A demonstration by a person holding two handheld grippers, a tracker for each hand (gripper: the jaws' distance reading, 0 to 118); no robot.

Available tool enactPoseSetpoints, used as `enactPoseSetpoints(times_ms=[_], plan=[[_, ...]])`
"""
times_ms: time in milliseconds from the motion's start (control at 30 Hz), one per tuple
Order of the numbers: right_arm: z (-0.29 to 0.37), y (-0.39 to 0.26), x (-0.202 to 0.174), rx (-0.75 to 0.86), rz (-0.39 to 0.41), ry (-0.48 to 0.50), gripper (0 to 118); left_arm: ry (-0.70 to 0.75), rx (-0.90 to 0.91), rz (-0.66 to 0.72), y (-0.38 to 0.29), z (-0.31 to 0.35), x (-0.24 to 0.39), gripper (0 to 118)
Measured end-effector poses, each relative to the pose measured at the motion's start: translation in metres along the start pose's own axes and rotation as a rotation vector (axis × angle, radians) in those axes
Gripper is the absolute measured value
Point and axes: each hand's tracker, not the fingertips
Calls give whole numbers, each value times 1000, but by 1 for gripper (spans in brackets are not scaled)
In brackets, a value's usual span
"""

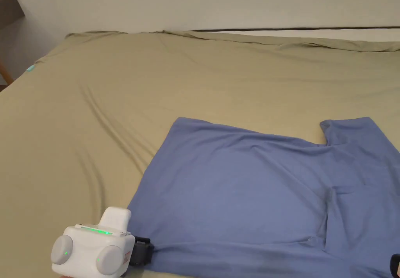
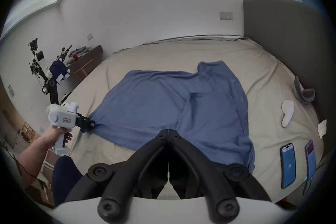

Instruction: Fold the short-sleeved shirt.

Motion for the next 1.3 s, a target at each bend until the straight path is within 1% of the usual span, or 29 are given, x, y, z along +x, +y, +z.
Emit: enactPoseSetpoints(times_ms=[67,100,133,167,200,233,267,333,367,433,500,533,600,667,700,733,767,800,833,867,900,967,1000,1033,1100,1200,1233,1267,1300], plan=[[-5,-6,7,-18,-18,1,2,-50,-11,51,-1,-2,-1,118],[-8,-6,10,-29,-25,-6,2,-45,4,71,-1,3,-4,114],[-10,-7,13,-41,-30,-15,2,-48,15,47,-2,7,-3,103],[-12,-11,16,-51,-36,-20,2,-60,34,24,-3,11,0,83],[-15,-14,19,-61,-47,-25,2,-87,71,22,-3,18,4,33],[-16,-14,21,-69,-62,-30,2,-113,91,5,-8,30,10,2],[-17,-14,24,-71,-75,-31,2,-133,92,-20,-9,33,17,2],[-18,-18,27,-66,-108,-22,2,-42,104,-77,-12,39,26,2],[-17,-17,29,-58,-120,-22,2,-93,106,-29,-11,40,23,2],[-12,-16,38,-47,-131,-31,2,-294,115,231,-12,48,-2,2],[-4,-14,51,-37,-131,-47,2,-450,157,422,-14,54,-30,2],[2,-12,59,-25,-126,-64,2,-516,189,479,-16,62,-41,2],[8,-10,73,-8,-101,-90,2,-584,224,536,-18,73,-56,2],[7,-7,94,-7,-60,-74,2,-585,228,520,-18,88,-55,2],[2,-6,108,-32,-63,-57,13,-586,228,507,-16,91,-55,2],[-8,-7,118,-81,-98,-84,52,-586,233,498,-14,94,-52,2],[-21,-8,130,-161,-174,-116,109,-577,236,481,-12,95,-48,2],[-30,-15,141,-203,-277,-85,118,-580,232,478,-11,93,-47,2],[-42,-14,156,-251,-348,-47,118,-580,225,479,-10,90,-46,2],[-54,-26,172,-271,-402,-44,118,-573,217,484,-10,89,-44,2],[-62,-34,181,-272,-441,-73,118,-566,209,490,-10,87,-43,2],[-77,-47,187,-280,-404,-194,118,-570,200,513,-12,84,-43,2],[-68,-32,186,-314,-370,-226,116,-581,191,533,-13,81,-43,2],[-74,-36,186,-353,-334,-242,113,-600,179,557,-15,79,-44,2],[-86,-46,184,-414,-281,-222,109,-604,171,569,-17,77,-43,2],[-99,-57,178,-459,-288,-190,105,-599,161,569,-17,75,-44,2],[-102,-59,174,-465,-276,-212,102,-599,159,572,-18,75,-43,2],[-100,-56,170,-454,-228,-256,97,-604,159,577,-17,76,-43,2],[-98,-52,165,-463,-197,-269,82,-616,155,589,-19,73,-47,2]])
